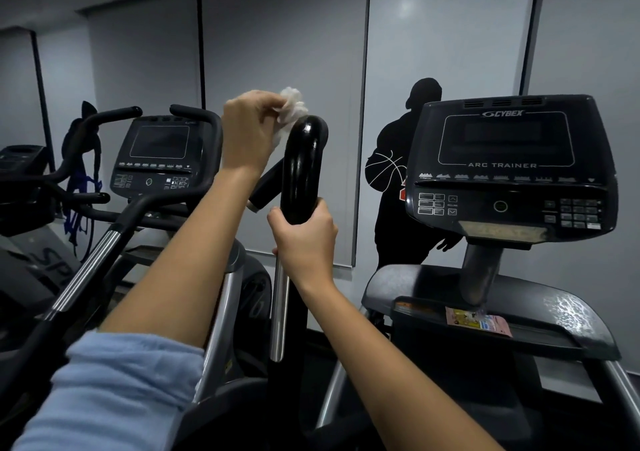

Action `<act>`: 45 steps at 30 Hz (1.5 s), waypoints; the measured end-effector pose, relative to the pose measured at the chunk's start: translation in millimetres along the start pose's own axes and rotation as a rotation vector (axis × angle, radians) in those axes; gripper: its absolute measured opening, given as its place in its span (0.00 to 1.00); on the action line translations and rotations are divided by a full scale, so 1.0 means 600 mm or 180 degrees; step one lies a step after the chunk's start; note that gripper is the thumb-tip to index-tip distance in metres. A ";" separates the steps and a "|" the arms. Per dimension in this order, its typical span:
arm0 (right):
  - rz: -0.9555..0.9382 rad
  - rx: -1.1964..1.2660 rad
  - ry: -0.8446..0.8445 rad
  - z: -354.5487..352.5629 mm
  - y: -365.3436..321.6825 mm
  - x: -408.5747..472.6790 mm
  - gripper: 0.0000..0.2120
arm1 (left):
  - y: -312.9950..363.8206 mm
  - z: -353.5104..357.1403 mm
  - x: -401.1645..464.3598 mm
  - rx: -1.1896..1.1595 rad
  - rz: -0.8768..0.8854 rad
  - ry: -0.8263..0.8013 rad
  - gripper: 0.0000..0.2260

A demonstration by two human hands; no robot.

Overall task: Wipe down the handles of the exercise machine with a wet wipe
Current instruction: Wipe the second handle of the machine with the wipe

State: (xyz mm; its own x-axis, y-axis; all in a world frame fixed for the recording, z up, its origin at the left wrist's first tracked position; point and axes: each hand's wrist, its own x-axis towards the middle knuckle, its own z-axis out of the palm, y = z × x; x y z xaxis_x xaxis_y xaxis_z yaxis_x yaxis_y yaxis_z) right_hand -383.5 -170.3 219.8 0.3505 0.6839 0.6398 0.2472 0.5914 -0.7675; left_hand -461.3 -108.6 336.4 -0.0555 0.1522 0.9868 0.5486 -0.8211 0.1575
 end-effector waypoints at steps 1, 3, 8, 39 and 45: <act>-0.0006 0.0008 0.0013 0.000 0.001 0.000 0.09 | -0.003 -0.003 -0.009 -0.0108 0.0048 0.0083 0.08; -0.0019 0.0014 0.0034 0.002 0.002 0.001 0.09 | -0.008 0.006 -0.021 -0.0307 0.0087 -0.0064 0.09; -0.0035 0.0067 0.0006 0.001 0.002 0.002 0.09 | -0.012 0.039 -0.003 -0.0661 -0.0046 -0.0258 0.04; -0.0101 -0.0005 0.0098 0.003 0.004 0.002 0.09 | -0.039 0.021 -0.092 0.1763 0.0043 -0.1292 0.08; -0.0036 0.0017 0.0056 0.001 0.003 0.004 0.09 | -0.014 0.023 -0.061 0.1354 0.0281 -0.0805 0.11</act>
State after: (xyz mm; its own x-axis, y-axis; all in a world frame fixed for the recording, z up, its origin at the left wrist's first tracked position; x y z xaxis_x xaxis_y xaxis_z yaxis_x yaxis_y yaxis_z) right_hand -382.8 -167.5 219.9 0.3634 0.6696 0.6478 0.2463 0.6015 -0.7600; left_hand -452.5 -99.8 298.7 0.1816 0.2641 0.9472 0.8365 -0.5479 -0.0076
